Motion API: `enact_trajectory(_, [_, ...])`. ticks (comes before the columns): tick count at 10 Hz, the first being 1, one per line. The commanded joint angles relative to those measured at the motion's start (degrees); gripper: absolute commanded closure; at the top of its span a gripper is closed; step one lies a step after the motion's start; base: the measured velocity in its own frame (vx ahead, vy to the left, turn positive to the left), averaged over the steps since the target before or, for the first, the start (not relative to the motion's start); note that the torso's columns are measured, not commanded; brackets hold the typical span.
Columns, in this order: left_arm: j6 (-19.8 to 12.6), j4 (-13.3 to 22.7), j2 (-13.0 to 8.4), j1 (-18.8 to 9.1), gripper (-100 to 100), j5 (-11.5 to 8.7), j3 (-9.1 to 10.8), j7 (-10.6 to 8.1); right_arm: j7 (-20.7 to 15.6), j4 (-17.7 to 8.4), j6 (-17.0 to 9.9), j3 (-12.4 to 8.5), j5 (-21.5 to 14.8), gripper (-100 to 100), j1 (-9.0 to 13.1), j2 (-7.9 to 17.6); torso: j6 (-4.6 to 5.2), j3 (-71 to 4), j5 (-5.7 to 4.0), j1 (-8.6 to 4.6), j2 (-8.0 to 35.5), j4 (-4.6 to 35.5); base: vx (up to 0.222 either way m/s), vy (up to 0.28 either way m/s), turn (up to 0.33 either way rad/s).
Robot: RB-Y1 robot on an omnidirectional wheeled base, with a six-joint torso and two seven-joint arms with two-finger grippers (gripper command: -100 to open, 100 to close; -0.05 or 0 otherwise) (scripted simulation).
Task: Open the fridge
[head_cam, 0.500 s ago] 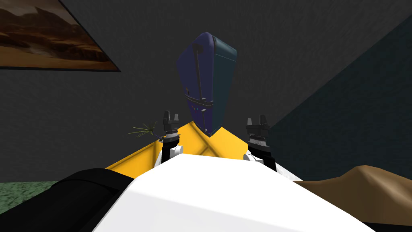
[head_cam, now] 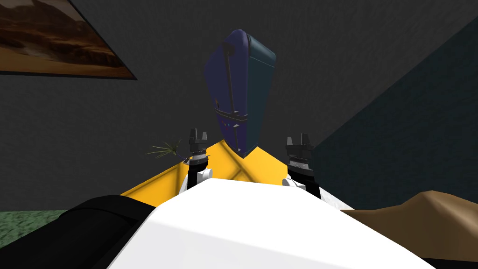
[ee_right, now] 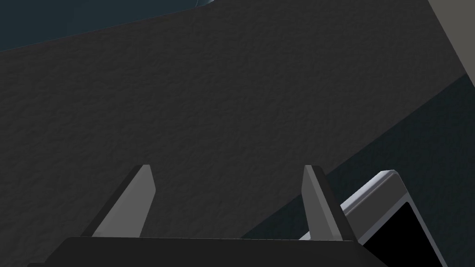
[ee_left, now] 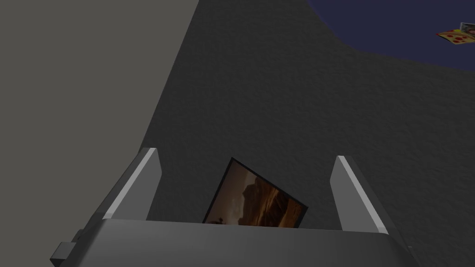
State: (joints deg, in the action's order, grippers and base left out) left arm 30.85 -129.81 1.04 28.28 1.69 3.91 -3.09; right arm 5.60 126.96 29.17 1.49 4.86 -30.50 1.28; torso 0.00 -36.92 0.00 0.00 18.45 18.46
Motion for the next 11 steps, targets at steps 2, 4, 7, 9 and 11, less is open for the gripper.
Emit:
enact_trajectory(2, [0.0, 0.0, 0.0, 0.0, 0, 0.0, 0.00, 0.00, 0.0, 0.0, 0.0, 0.0, 0.0, 0, 0.0, 0.0, 0.00, -16.9, 0.00, 0.00, 8.5, 8.5, 0.000, 0.000, 0.000])
enact_trajectory(4, [0.0, 0.0, 0.0, 0.0, 0, 0.0, 0.00, 0.00, 0.0, 0.0, 0.0, 0.0, 0.0, 0, 0.0, 0.0, 0.00, -33.8, 0.00, 0.00, 16.9, 16.9, 0.000, 0.000, 0.000])
enact_trajectory(7, [-2.5, -0.7, -4.8, -1.0, -100, -0.7, 0.56, 0.11, 0.0, 0.0, 0.0, 0.0, 0.0, 0, 0.0, 0.0, 0.00, -47.4, -0.01, -0.04, 23.5, 23.6, 0.045, -0.022, 0.053])
enact_trajectory(9, [-5.1, -1.5, -6.8, -2.1, -100, -1.4, 1.15, 0.23, 0.0, 0.0, 0.0, 0.0, 0.0, 0, 0.0, 0.0, 0.00, -47.7, -0.02, -0.07, 23.7, 23.8, 0.089, -0.057, 0.084])
enact_trajectory(11, [-8.3, -2.5, -8.1, -3.4, -100, -2.3, 1.90, 0.37, 0.0, 0.0, 0.0, 0.0, 0.0, 0, 0.0, 0.0, 0.00, -47.7, -0.02, -0.05, 23.8, 23.8, 0.109, -0.069, 0.108])
